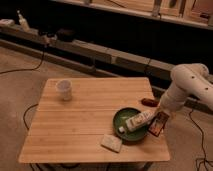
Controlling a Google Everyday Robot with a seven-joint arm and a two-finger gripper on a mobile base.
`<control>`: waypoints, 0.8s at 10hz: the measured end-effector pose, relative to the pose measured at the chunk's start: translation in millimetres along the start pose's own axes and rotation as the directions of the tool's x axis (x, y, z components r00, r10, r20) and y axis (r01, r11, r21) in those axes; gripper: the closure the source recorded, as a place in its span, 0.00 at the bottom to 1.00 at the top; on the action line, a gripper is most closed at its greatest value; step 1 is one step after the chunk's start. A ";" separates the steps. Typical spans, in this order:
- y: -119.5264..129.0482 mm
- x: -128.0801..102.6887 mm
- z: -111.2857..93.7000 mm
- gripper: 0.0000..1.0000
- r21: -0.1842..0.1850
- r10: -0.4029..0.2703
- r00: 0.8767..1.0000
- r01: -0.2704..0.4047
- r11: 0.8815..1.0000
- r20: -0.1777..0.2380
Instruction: Place the eraser in the ceramic cup
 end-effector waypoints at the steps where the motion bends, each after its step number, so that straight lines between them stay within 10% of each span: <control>1: -17.7 7.7 -6.1 0.83 0.006 -0.021 1.000 0.021 1.000 0.007; 4: -84.8 5.1 -17.2 0.83 0.050 -0.118 0.990 0.114 0.992 0.077; 8: -91.2 3.6 -18.2 0.83 0.056 -0.130 0.988 0.125 0.991 0.084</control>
